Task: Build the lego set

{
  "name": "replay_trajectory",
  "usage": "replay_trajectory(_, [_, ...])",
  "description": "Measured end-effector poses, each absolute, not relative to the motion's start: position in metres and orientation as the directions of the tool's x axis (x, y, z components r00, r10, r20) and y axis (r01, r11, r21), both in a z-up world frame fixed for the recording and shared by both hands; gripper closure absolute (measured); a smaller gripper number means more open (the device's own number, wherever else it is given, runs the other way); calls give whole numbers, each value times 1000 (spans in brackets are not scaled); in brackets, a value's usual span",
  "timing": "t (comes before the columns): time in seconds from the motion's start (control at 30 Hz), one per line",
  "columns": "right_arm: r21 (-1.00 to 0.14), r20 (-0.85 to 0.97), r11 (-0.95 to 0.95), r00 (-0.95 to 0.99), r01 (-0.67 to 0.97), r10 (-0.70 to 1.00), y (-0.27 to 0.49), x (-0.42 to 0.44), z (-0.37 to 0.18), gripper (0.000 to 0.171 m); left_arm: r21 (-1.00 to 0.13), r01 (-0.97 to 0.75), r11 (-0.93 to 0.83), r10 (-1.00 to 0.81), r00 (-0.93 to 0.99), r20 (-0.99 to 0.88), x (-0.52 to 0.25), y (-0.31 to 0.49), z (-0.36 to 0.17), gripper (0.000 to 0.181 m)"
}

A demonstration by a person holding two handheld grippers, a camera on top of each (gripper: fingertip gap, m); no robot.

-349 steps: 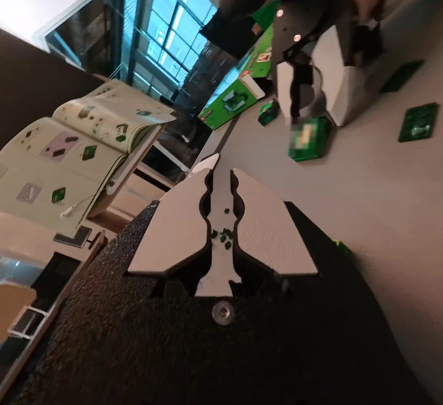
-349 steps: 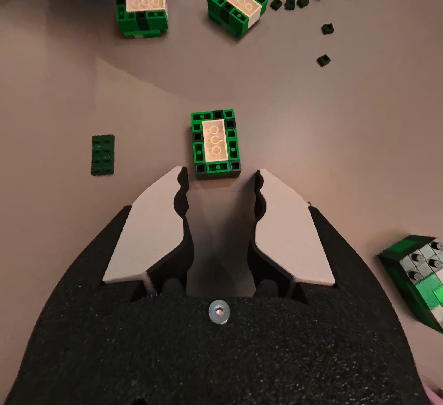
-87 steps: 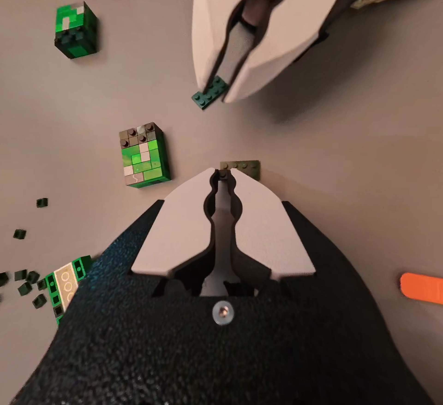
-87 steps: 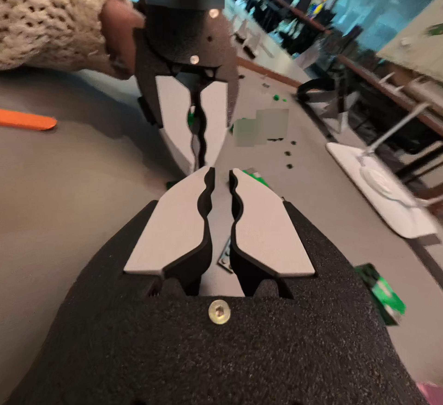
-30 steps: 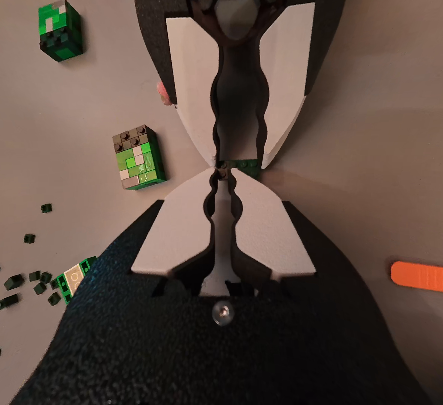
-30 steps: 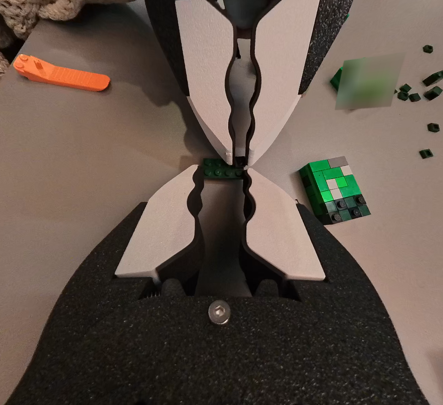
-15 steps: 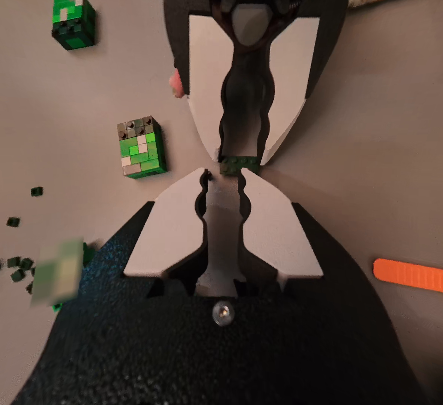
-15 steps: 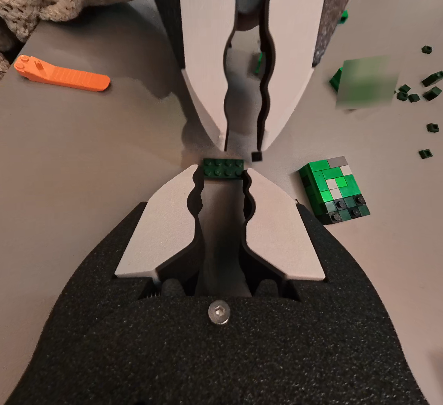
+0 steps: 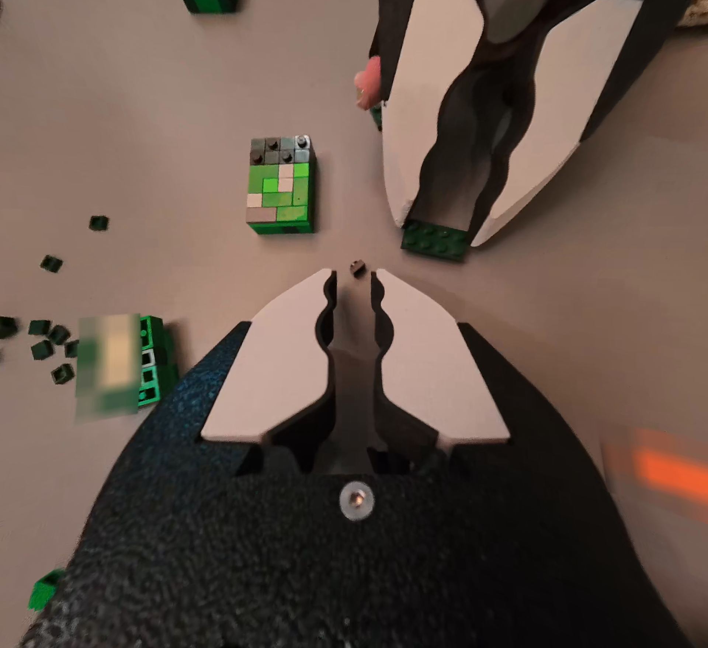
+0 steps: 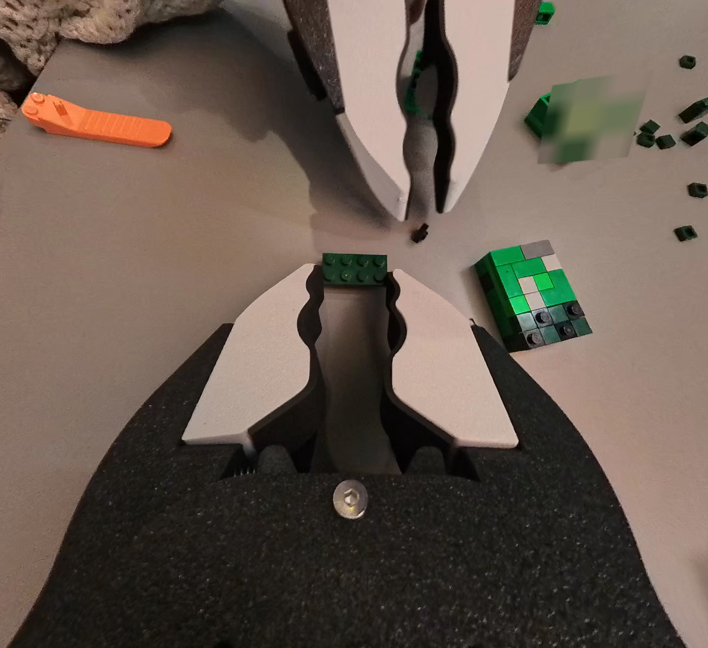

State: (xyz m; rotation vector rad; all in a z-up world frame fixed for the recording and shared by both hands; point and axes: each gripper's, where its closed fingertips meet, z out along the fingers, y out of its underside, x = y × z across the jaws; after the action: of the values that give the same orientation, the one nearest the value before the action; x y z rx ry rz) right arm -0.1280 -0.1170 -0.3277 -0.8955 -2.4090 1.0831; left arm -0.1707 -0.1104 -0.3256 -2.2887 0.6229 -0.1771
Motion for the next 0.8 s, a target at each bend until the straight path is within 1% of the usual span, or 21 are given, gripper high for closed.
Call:
replay_trajectory(0.07, [-761, 54, 507, -738, 405, 672, -117, -128, -328, 140, -691, -415, -592, -506, 859, -83, -167, -110, -329, 163])
replay_trajectory(0.17, [-761, 47, 503, -738, 410, 673, -117, -128, -328, 140, -674, -488, -554, -525, 833, -171, -167, -107, -330, 158])
replay_trajectory(0.27, [-761, 41, 499, -737, 415, 675, -117, -128, -329, 140, -661, -517, -543, -551, 814, -185, -164, -109, -332, 156])
replay_trajectory(0.33, [-761, 38, 497, -736, 417, 676, -117, -128, -329, 140, -659, -527, -536, -574, 800, -174, -161, -113, -332, 159])
replay_trajectory(0.43, [-760, 33, 494, -735, 422, 677, -116, -128, -330, 140, -664, -527, -531, -590, 792, -157, -161, -118, -330, 169])
replay_trajectory(0.5, [-760, 29, 492, -734, 424, 678, -116, -128, -330, 140, -682, -505, -529, -580, 802, -144, -163, -118, -326, 170])
replay_trajectory(0.63, [-760, 25, 490, -734, 427, 679, -116, -128, -330, 140, -715, -500, -489, -563, 807, -179, -162, -113, -317, 161])
replay_trajectory(0.8, [-759, 23, 489, -734, 429, 679, -116, -128, -331, 140, -665, -512, -544, -570, 807, -155, -161, -112, -333, 155])
